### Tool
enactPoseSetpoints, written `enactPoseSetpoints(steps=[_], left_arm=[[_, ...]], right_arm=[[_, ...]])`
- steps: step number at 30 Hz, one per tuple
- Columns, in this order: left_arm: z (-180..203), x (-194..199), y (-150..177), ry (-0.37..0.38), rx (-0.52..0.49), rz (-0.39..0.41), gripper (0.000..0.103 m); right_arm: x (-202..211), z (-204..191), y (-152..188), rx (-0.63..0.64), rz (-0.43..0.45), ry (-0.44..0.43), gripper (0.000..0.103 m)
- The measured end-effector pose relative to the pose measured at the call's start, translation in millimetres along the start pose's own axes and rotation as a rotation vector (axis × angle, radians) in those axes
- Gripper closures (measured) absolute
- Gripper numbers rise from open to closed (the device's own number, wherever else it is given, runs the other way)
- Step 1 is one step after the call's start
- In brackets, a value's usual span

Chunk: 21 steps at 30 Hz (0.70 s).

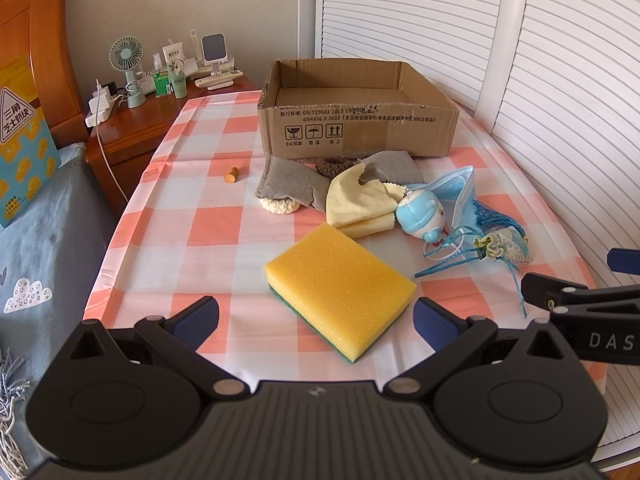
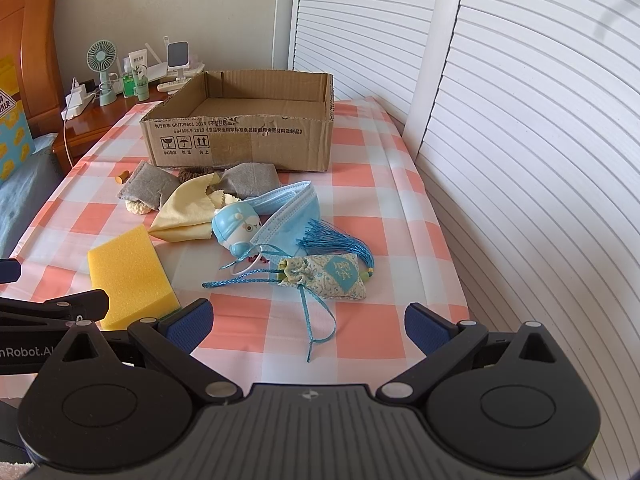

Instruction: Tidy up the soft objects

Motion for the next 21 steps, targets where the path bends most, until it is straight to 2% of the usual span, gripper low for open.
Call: enactPoseSetpoints(steps=[21], left_arm=[[0.5, 2.9, -2.2, -0.002, -0.002, 0.002, 0.001]], right_arm=[[-0.5, 0.4, 0.1, 0.0, 0.001, 0.0, 0.0]])
Point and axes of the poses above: each gripper's, at about its wrist camera, not at the fingertips, and x roughly against the way its jaws point, z to its right, y to its underside, the point moved 9 cm from there along -x, roughly the way its jaws point, and after that the axes turned 1 degree about x, right-handed, at the moved point
